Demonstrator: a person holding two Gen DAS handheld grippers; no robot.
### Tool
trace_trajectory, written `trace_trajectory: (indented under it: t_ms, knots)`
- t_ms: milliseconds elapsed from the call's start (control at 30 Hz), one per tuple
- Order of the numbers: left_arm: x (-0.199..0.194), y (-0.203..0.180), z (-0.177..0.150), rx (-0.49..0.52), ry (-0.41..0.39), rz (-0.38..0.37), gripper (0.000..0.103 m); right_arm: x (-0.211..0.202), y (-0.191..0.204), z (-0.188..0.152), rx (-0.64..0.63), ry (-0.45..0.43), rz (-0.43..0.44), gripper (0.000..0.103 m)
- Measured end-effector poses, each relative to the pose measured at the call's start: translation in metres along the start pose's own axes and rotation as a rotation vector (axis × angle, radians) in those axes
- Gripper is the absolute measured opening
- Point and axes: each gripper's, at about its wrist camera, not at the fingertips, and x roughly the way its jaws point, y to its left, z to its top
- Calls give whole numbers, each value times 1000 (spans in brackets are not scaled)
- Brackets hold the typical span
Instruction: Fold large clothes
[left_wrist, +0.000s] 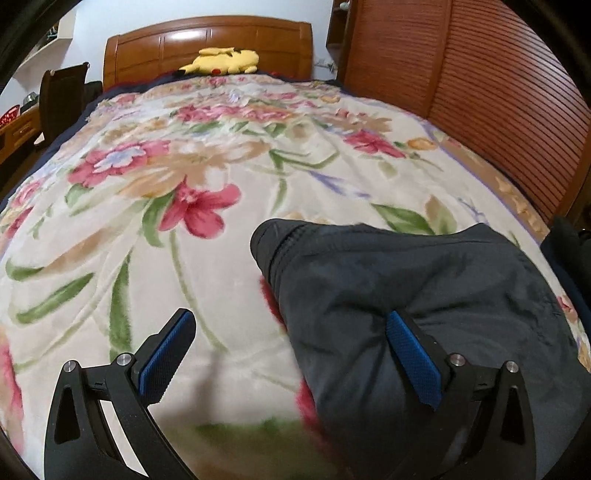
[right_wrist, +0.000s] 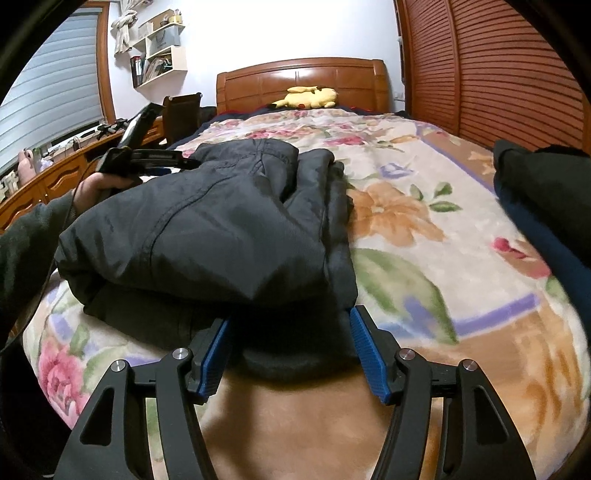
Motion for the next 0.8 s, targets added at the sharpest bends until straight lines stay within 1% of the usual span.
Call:
trace_trajectory:
  t_ms: [200,267,333,367,433,467,533,567,600,633,700,800]
  knots:
    - [9,-10,6,49,4,30,103,3,1,1,19,8,17,64]
    - [11,-13,6,49,11,18,100,5,2,2,31,13,22,64]
    - [13,-15,6,44,26,-21,83,8,4,4,37,17,26,64]
    - [13,-16,7,41,37,-34,79,10,4,5,39,21,29,64]
    - [12,-21,8,46,48,-57,61,13,4,6,44,26,37,64]
    - [10,-25,8,58,52,-52,58,14,3,6,52,29,43,64]
    - [6,-37,9,101,51,-30,43,16,1,6,69,38,50,64]
    - [5,-39,9,112,51,-25,39,15,2,6,71,38,46,64]
    - [3,-44,9,130,49,-11,33,15,3,6,72,38,42,64]
    - [1,-48,9,143,46,1,29,15,3,5,75,39,40,64]
    - [-7,-54,8,166,28,36,25,17,3,5,89,41,44,64]
    - [-19,-53,8,157,2,45,22,18,0,5,109,53,54,64]
